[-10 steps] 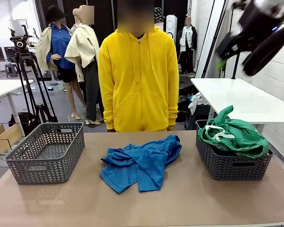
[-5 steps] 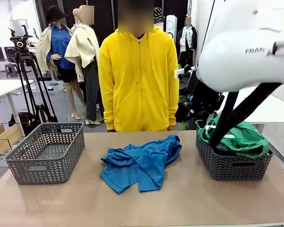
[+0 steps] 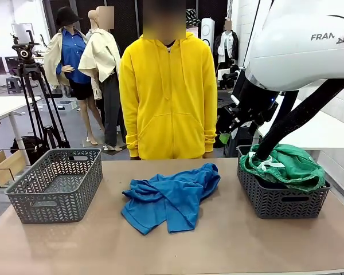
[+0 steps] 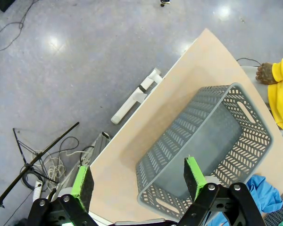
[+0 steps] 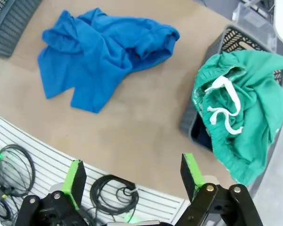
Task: Sort the tops and bottoms.
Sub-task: Lift clothes from the center of the table with your right hand.
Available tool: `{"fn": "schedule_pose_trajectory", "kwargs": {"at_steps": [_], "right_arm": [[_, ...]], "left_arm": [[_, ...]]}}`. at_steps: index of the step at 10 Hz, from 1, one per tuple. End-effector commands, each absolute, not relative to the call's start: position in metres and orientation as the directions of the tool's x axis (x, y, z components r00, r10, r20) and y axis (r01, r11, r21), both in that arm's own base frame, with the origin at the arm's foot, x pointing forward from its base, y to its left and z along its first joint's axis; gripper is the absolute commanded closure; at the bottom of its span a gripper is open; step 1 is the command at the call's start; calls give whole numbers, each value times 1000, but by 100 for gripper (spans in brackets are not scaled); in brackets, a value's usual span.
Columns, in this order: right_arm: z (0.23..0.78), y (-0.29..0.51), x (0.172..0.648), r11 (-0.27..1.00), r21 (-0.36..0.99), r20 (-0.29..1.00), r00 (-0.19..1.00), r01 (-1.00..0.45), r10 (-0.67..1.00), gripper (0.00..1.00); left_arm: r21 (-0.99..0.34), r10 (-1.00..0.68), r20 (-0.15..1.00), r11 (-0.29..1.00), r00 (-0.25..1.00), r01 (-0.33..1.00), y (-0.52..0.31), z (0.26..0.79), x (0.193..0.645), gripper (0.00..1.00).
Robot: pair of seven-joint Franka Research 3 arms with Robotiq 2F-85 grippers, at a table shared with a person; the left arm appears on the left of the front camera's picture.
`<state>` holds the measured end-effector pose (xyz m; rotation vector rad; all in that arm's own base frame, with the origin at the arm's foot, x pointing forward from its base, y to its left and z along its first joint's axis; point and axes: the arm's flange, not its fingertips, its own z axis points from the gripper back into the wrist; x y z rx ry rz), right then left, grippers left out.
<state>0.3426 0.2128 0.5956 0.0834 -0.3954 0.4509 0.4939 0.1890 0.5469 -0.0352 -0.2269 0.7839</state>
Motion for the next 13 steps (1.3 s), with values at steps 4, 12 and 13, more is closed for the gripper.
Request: {"fn": "schedule_pose_trajectory", "kwargs": {"at_steps": [4,12,13], "right_arm": [[513,267,431,876,89,272,858,-474,436,0],[388,330,473,917,-61,116,909,-395,400,0],[373,333,484,920,-38,140,910,-389,391,0]], "left_arm": [[-94,697,192,713,690,-694,191,549,493,0],[-94,697,192,713,690,-694,191,549,493,0],[-94,697,192,713,690,-694,191,549,493,0]]}}
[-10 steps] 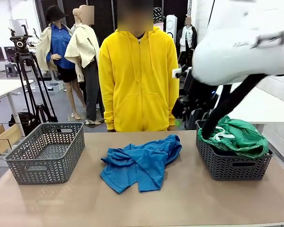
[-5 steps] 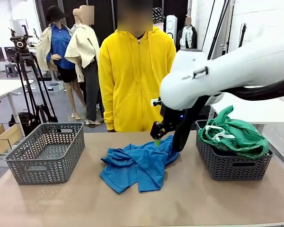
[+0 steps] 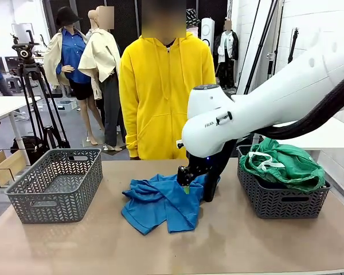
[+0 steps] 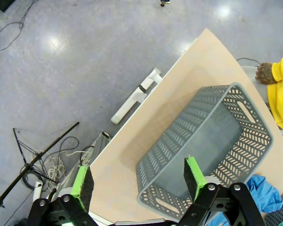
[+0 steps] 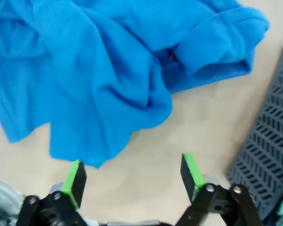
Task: Sort the tops and bottoms.
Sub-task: Lift clothes from the center of the table with your right hand.
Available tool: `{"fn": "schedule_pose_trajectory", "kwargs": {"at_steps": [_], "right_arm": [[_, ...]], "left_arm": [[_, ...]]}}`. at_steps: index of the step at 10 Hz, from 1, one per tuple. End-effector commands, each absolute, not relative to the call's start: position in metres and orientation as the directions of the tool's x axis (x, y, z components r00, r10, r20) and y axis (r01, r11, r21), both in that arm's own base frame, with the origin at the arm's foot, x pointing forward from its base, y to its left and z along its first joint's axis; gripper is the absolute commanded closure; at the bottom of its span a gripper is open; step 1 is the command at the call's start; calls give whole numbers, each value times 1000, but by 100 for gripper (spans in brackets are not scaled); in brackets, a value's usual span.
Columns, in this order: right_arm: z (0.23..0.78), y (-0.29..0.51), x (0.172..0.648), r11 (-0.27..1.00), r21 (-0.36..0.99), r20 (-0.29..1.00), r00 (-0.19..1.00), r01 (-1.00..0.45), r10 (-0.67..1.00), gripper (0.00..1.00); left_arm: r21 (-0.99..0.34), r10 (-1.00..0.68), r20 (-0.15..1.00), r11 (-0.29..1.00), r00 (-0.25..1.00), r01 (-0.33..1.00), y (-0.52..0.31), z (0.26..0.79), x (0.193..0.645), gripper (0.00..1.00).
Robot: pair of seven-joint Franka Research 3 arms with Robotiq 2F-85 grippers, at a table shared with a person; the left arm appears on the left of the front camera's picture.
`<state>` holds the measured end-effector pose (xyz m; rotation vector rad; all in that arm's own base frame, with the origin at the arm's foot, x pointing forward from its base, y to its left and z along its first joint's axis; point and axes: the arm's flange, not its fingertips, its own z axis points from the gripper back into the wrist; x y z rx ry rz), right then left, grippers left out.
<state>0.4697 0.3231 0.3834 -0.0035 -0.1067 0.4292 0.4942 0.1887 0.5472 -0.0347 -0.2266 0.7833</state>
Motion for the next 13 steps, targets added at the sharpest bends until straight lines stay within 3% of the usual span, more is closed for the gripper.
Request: {"fn": "schedule_pose_trajectory", "kwargs": {"at_steps": [1,8,13], "right_arm": [[361,332,491,926,-3,140,917,-378,374,0],[328,337,524,931,82,225,917,-355,329,0],[328,339,524,928,82,214,916,-362,339,98]], "left_arm": [[-94,697,192,713,690,-694,191,549,493,0],[-94,697,192,713,690,-694,191,549,493,0],[-94,697,192,713,690,-694,191,549,493,0]]}}
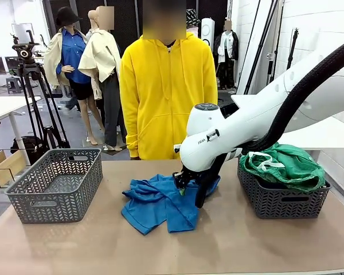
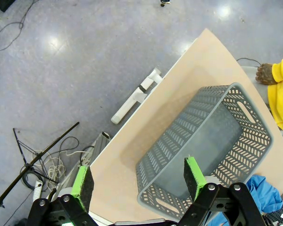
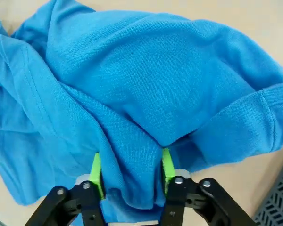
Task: Sort the tops and bottoms.
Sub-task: Lift clothes from the center of the table with your right hand.
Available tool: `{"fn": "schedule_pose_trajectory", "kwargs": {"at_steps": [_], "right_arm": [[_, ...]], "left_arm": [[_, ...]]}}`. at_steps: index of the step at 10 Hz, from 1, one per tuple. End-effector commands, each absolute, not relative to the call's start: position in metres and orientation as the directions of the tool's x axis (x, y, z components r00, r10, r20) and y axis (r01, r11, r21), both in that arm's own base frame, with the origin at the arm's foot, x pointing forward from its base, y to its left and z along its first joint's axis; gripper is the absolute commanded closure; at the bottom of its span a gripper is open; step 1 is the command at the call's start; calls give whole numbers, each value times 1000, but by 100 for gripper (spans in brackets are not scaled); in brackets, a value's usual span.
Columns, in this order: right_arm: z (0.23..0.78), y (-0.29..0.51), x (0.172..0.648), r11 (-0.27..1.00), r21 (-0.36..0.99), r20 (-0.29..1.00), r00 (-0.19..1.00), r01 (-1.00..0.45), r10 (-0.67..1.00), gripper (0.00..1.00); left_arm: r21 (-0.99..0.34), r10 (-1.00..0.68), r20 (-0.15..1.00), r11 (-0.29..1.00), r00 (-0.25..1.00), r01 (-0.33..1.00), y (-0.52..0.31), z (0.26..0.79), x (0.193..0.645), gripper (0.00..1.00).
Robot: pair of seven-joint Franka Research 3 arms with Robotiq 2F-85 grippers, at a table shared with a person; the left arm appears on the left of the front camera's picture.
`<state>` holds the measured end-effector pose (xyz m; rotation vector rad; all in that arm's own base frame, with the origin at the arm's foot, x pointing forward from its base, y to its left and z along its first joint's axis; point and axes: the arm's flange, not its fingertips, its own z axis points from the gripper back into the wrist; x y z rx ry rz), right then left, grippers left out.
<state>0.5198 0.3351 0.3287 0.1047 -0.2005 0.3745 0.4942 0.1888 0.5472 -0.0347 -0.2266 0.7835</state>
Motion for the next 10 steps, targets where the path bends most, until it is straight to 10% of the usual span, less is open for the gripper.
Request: {"fn": "schedule_pose_trajectory", "kwargs": {"at_steps": [1,10], "right_arm": [[328,340,523,928,84,211,916,-364,341,100],[389,347,510,895,-20,255,863,-446,436,100]], "left_arm": [[-94,697,192,713,690,-694,191,549,493,0],[-94,697,192,713,690,-694,191,549,493,0]]}}
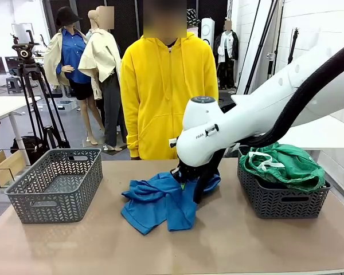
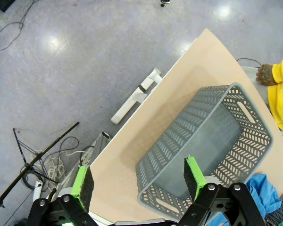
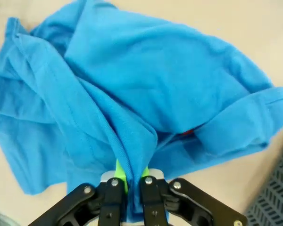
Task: Sort the tops and bottoms.
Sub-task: Lift clothes from the center of the table with your right hand.
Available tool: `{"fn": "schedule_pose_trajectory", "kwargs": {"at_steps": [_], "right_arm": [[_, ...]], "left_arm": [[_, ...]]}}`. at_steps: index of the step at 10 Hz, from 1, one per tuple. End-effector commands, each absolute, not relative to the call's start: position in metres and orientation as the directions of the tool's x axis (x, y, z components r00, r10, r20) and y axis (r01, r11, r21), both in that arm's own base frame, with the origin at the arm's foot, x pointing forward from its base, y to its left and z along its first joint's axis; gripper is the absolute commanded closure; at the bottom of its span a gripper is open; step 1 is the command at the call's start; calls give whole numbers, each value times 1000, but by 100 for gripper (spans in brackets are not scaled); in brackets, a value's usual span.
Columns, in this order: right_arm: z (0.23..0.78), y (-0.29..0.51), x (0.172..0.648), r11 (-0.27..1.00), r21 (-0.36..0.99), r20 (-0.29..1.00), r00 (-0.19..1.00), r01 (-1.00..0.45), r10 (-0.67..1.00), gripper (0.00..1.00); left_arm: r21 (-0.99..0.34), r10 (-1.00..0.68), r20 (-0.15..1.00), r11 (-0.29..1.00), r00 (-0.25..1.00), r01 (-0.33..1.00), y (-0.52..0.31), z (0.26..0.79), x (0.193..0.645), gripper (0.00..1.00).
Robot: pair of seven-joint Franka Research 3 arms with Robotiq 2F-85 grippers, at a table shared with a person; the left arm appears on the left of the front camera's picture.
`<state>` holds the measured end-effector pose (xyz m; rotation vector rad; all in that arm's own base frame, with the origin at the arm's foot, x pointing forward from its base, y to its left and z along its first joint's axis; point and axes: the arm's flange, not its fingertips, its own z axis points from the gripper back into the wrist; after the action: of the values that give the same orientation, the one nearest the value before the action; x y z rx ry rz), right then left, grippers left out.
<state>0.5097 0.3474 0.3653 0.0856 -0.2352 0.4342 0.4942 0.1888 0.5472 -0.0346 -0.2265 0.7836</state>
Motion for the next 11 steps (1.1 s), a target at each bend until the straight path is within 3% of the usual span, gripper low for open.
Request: {"fn": "schedule_pose_trajectory", "kwargs": {"at_steps": [1,7,11], "right_arm": [[426,344,510,889,-46,287,847,-455,448,100],[679,353,498,808,-228,508,641,-543,575,100],[807,348,497,788,-224,557,588,-573,586,100]], "left_arm": [[-94,697,192,713,690,-694,191,549,493,0],[-94,697,192,713,690,-694,191,549,493,0],[-94,697,192,713,690,-694,191,549,493,0]]}}
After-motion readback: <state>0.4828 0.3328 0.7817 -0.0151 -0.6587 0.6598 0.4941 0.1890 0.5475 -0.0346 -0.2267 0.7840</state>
